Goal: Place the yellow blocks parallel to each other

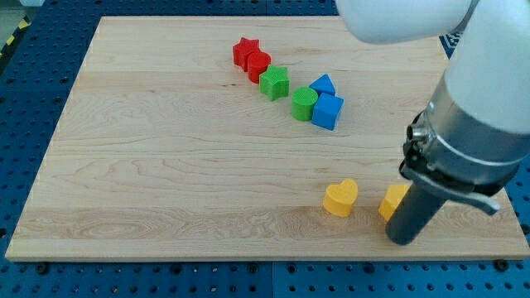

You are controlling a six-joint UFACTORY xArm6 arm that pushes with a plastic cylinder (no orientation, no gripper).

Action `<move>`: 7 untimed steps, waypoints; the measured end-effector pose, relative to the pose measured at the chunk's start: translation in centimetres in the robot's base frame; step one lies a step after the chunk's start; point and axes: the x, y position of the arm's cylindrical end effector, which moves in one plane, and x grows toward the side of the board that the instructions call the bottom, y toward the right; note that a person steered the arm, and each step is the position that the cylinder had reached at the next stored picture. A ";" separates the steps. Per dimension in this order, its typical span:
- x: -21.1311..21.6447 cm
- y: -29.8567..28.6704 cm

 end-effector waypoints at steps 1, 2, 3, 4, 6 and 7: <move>-0.6 1.9; -3.4 4.0; -7.9 5.8; -6.0 7.4; 1.9 5.0; 0.1 1.1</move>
